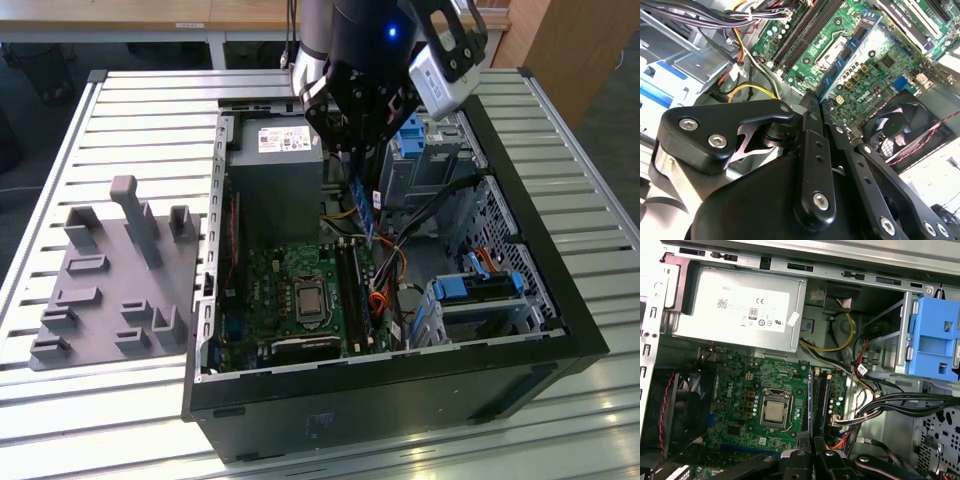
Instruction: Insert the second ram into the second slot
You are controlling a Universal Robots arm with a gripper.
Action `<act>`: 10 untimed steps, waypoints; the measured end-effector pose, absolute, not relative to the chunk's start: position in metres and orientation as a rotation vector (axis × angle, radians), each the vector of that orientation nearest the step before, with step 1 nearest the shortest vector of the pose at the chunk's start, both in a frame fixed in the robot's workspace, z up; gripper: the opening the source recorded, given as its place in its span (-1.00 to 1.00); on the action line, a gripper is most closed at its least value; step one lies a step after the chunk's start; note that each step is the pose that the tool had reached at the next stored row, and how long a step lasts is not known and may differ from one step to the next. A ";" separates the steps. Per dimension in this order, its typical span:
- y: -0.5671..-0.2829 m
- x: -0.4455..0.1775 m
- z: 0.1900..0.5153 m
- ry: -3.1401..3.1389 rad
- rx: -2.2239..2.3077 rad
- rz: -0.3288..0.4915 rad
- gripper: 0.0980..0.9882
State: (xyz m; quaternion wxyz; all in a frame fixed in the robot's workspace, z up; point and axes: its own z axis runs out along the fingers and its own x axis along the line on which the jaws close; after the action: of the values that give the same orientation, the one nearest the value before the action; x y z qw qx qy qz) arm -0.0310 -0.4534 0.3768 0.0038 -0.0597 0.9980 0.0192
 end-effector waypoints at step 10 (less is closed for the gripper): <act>-0.453 -0.031 0.376 3.131 -0.077 0.059 -0.91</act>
State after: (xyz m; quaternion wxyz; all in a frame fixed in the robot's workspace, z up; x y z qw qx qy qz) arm -0.0309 -0.4534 0.3763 0.0045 -0.0246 0.9995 0.0189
